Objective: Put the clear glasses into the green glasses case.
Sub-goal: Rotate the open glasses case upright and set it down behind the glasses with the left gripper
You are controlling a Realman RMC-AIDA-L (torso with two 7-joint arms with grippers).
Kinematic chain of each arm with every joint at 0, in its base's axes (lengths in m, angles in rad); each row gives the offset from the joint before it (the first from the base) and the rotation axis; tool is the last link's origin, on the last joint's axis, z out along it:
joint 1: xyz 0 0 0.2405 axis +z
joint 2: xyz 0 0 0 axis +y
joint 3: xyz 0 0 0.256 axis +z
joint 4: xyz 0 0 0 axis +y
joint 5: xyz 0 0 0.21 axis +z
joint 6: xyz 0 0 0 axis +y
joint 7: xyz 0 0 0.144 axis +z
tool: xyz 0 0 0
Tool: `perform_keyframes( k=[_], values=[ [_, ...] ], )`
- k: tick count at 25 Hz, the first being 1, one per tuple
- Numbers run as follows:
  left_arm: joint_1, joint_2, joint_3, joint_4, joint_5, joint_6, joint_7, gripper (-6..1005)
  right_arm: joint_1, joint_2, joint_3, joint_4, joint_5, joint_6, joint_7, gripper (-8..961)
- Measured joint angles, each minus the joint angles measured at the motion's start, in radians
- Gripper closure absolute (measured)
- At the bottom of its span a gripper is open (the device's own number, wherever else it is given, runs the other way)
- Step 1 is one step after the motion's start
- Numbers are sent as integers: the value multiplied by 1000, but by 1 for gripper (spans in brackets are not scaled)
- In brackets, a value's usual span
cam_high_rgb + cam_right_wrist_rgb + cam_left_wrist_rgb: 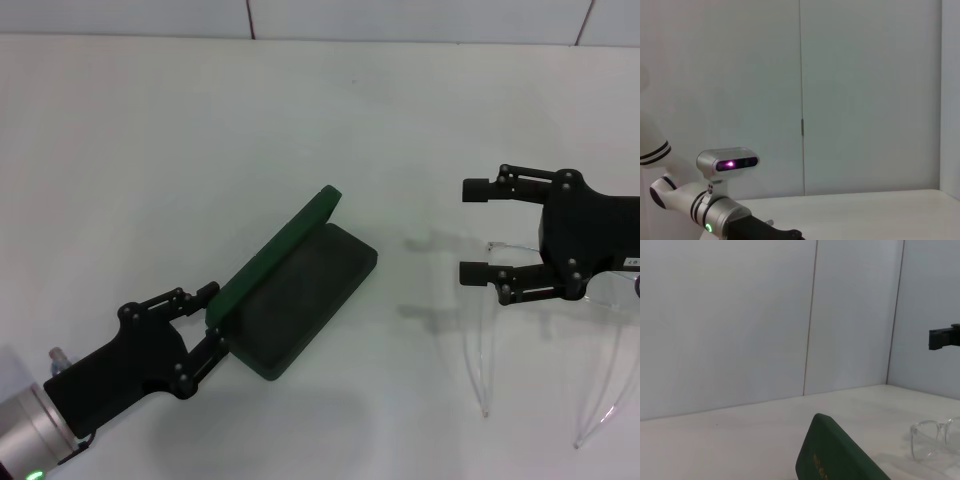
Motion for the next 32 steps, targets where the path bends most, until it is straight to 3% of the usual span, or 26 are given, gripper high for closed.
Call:
perform_keyframes(
  k=[17, 22, 26, 27, 28, 29, 32],
  values=[
    [-41, 10, 0, 22, 1, 27, -2, 731, -9, -5, 12, 0, 0, 6, -10, 75],
    [-91, 9, 0, 23, 7, 27, -4, 740, -29, 1, 90, -5, 2, 2, -10, 75],
    [-152, 9, 0, 22, 6, 20, -6, 740, -83, 43, 303, -30, 12, 0, -12, 76],
    [-174, 9, 0, 18, 7, 13, -6, 740, -83, 43, 303, -30, 12, 0, -12, 76],
    [-188, 9, 1, 16, 8, 9, -6, 740, -111, 76, 445, -41, 13, -4, -15, 76],
    [-196, 10, 2, 15, 9, 5, -6, 740, -119, 87, 488, -42, 12, -8, -18, 76],
    [-235, 9, 8, 14, 15, -8, -5, 740, -135, 102, 593, -31, 24, -46, -36, 76]
  ],
)
